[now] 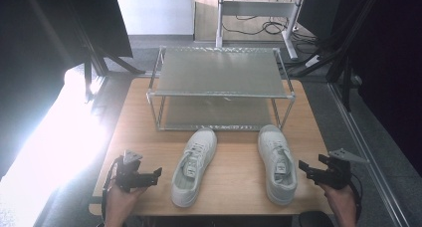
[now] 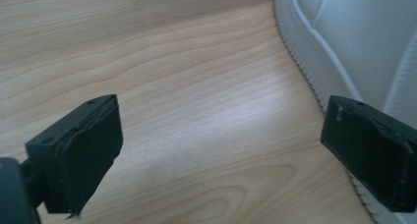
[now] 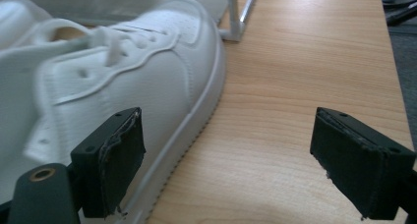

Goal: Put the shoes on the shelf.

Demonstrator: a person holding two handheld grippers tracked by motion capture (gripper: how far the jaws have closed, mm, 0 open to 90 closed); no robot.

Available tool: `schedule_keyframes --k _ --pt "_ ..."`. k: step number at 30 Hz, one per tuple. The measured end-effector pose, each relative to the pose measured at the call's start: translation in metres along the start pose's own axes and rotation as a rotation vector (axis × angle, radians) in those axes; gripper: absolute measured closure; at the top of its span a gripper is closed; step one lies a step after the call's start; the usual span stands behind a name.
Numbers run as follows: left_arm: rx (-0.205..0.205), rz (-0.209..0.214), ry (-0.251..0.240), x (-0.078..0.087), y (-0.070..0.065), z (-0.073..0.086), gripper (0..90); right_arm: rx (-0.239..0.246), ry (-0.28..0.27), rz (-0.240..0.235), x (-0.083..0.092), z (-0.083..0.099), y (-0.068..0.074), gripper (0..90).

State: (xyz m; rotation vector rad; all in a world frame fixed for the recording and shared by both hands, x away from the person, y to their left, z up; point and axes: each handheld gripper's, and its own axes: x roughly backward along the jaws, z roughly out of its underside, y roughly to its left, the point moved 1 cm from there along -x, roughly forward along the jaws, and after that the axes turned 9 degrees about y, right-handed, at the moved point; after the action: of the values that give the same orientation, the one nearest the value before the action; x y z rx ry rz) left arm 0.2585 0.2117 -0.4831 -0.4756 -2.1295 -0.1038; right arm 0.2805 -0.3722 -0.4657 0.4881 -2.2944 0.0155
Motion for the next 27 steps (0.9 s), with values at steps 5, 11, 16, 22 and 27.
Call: schedule_keyframes --k 5,11,16,22,27 --pt "-0.006 0.046 -0.018 0.01 -0.011 -0.008 5.2 0.024 0.007 -0.036 0.011 0.005 0.008 11.6" --pt "-0.06 0.081 -0.032 0.016 -0.03 -0.017 5.9 0.038 0.015 -0.077 0.019 0.004 0.019 8.6" --pt "-0.091 0.097 -0.045 0.018 -0.042 -0.027 7.4 0.04 0.055 -0.064 0.014 -0.001 0.032 7.7" --pt "-0.106 0.092 -0.036 0.011 -0.053 -0.039 13.8 0.04 0.094 -0.061 0.002 -0.009 0.039 9.9" --pt "-0.116 0.079 0.008 -0.006 -0.06 -0.041 14.2 0.041 0.136 -0.042 -0.012 -0.013 0.04 13.6"
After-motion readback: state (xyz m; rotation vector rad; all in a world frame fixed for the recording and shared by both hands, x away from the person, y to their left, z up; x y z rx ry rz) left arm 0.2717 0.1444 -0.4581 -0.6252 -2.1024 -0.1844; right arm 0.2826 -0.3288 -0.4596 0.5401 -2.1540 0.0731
